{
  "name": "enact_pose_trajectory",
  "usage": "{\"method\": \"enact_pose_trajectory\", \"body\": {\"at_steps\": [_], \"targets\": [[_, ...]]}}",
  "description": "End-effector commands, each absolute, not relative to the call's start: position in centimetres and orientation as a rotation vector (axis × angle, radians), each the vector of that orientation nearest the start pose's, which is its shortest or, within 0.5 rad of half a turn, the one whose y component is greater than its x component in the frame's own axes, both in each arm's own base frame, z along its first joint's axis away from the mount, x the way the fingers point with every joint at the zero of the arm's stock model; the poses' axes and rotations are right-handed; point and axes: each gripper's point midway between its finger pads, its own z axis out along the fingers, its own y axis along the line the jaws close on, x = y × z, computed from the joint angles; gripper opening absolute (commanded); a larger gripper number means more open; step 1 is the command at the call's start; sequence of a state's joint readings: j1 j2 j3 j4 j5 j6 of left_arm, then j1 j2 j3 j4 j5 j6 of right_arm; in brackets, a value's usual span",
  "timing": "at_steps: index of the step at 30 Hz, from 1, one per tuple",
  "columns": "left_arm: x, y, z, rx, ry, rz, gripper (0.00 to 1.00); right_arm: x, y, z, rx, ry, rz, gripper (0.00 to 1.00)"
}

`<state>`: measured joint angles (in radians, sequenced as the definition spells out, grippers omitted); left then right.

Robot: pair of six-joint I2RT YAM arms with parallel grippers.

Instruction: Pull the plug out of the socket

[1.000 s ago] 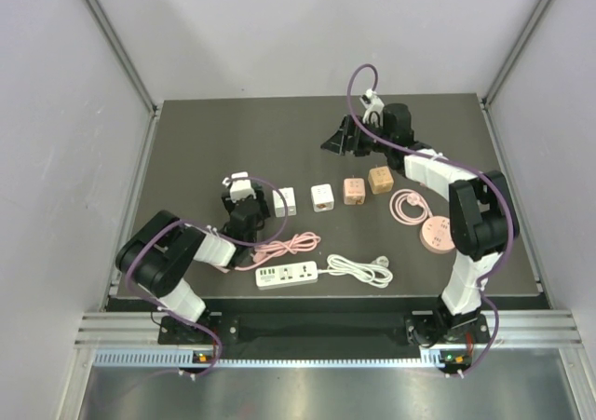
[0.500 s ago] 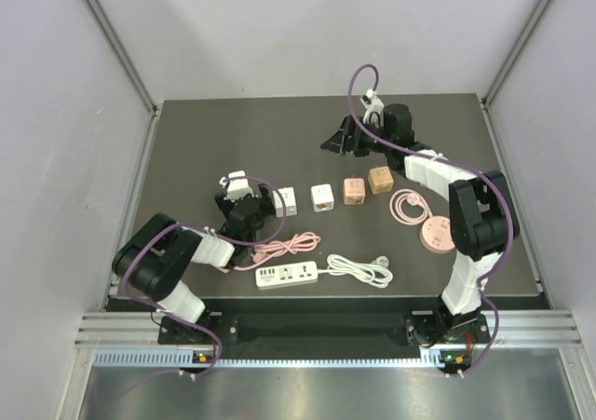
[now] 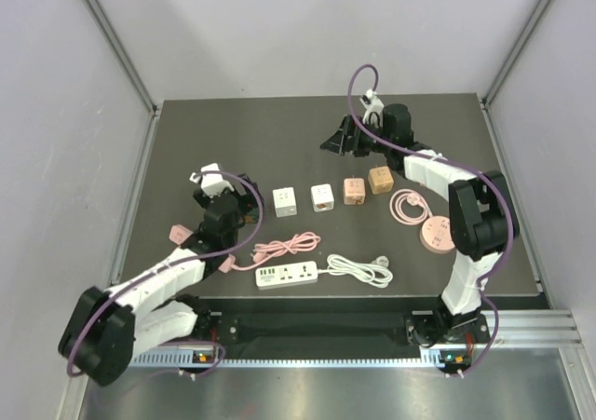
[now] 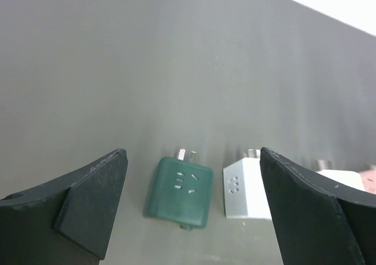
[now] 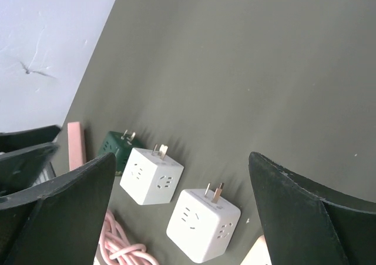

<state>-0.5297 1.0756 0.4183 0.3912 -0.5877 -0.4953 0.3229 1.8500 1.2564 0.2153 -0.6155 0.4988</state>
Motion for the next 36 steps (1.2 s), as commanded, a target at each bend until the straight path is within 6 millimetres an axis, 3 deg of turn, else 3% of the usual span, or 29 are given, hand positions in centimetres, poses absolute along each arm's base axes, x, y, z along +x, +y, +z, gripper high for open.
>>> {"method": "enact_pose_trajectory", "body": {"at_steps": [1, 6, 9, 10, 12, 13, 14, 15, 16, 18, 19, 25, 26, 27, 28, 30, 36], "targets": [[31.9, -9.9, 16.0, -0.371, 1.824, -0.237, 0.98, 44.7, 28.2, 20.2, -0.28, 1.962, 1.1, 0.94], [29.6, -12.2, 17.8, -0.296, 1.868, -0.437, 0.98, 44.0, 29.5, 21.1, -0.231, 2.002, 1.002, 0.94], [27.9, -13.1, 18.1, -0.303, 1.85, -0.572, 0.98, 41.7, 30.6, 20.6, -0.188, 2.034, 0.984, 0.94], [27.2, -13.5, 16.9, -0.295, 1.873, -0.608, 0.99, 40.9, 30.5, 21.5, -0.176, 2.016, 0.981, 0.94], [26.4, -15.0, 17.6, -0.275, 1.828, -0.744, 0.98, 38.9, 30.3, 19.4, -0.137, 2.062, 0.951, 0.95], [25.4, -15.8, 15.9, -0.262, 1.864, -0.809, 0.99, 38.0, 30.1, 18.9, -0.131, 2.072, 0.941, 0.95], [25.3, -16.4, 16.8, -0.26, 1.81, -0.881, 0.99, 36.4, 29.5, 18.0, -0.121, 2.098, 0.927, 0.96], [24.9, -16.9, 16.5, -0.277, 1.809, -0.935, 0.98, 35.9, 28.7, 17.3, -0.089, 2.11, 0.88, 0.97], [23.9, -17.8, 15.4, -0.245, 1.836, -1.004, 0.99, 33.9, 28.1, 16.4, -0.086, 2.134, 0.859, 0.98], [23.1, -18.4, 15.3, -0.24, 1.824, -1.082, 0.98, 32.2, 26.7, 15.2, -0.042, 2.161, 0.805, 1.0], [22.6, -18.9, 15.3, -0.216, 1.829, -1.118, 0.99, 30.4, 25.4, 14.4, -0.024, 2.17, 0.796, 1.0], [20.3, -19.8, 16.0, -0.187, 1.757, -1.296, 0.99, 24.4, 20.5, 12.4, 0.082, 2.124, 0.815, 1.0], [19.7, -19.8, 16.6, -0.191, 1.725, -1.341, 0.98, 23.8, 20.1, 12.3, 0.103, 2.113, 0.829, 1.0], [19.3, -19.7, 15.6, -0.204, 1.734, -1.354, 0.99, 23.2, 19.8, 12.2, 0.117, 2.101, 0.846, 1.0], [19.1, -19.7, 16.4, -0.202, 1.701, -1.379, 0.99, 22.1, 19.2, 12.2, 0.151, 2.07, 0.887, 1.0], [18.0, -19.6, 14.8, -0.216, 1.709, -1.428, 0.99, 21.6, 18.3, 11.8, 0.244, 2.028, 0.908, 1.0], [16.5, -19.7, 13.9, -0.173, 1.688, -1.483, 0.98, 19.2, 16.9, 8.7, 0.418, 1.96, 1.047, 1.0]]}}
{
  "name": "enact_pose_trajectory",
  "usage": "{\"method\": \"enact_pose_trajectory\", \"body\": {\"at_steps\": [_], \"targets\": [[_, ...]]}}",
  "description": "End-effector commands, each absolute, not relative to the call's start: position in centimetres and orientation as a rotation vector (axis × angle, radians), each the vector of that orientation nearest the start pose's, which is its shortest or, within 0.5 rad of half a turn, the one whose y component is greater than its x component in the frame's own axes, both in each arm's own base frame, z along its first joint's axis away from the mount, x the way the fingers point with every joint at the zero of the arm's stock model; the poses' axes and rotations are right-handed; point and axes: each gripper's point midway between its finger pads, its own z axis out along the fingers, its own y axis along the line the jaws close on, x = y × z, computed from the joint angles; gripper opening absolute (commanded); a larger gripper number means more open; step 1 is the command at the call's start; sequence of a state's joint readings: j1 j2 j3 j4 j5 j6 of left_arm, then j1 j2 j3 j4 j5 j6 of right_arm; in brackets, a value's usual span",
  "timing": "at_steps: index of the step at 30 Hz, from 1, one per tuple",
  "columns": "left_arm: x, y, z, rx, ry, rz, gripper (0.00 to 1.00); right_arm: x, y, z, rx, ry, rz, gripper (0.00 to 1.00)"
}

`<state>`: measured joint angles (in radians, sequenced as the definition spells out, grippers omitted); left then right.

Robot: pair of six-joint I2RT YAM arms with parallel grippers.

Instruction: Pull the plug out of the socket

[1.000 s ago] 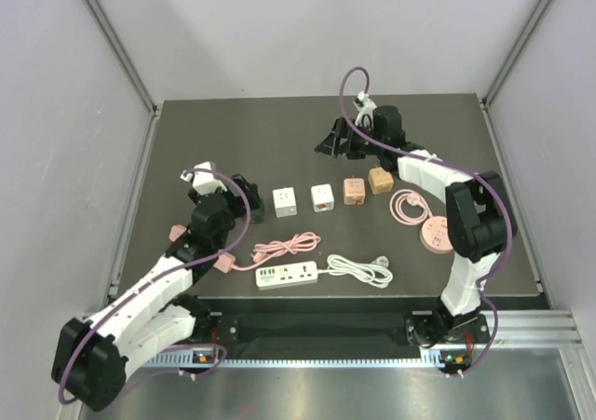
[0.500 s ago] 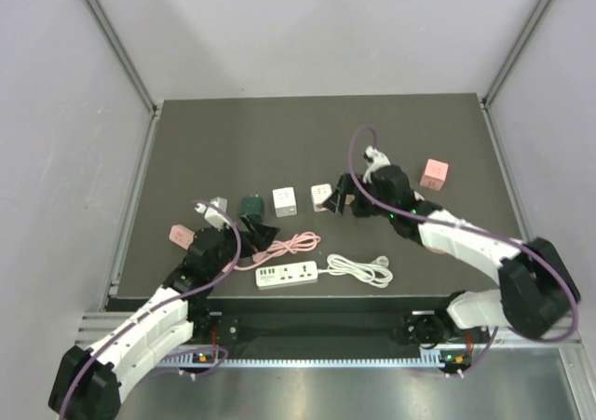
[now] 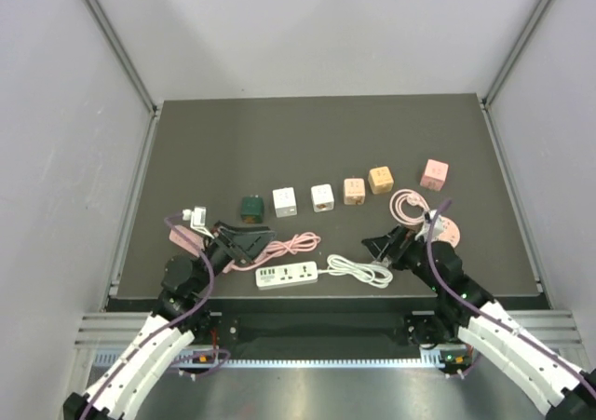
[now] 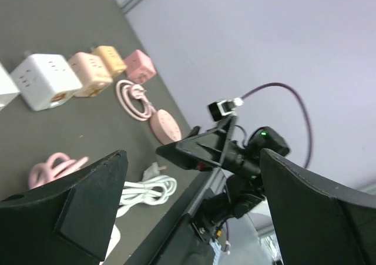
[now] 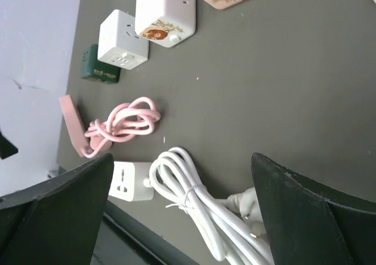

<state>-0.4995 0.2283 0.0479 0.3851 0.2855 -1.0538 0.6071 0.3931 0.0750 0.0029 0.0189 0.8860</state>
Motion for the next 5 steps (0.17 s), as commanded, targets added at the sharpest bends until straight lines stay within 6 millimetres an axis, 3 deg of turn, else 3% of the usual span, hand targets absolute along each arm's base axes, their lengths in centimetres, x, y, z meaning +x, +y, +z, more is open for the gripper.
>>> {"method": "enact_pose_trajectory", "body": {"at_steps": [1, 5], "targets": [[16.2, -19.8, 13.9, -0.155, 1.694, -1.488, 0.98, 18.8, 16.8, 7.6, 0.422, 1.953, 1.069, 1.0], [15.0, -20.1, 15.7, -0.087, 1.63, -1.569, 0.98, 17.5, 18.1, 7.9, 0.352, 1.907, 1.209, 1.0]]}}
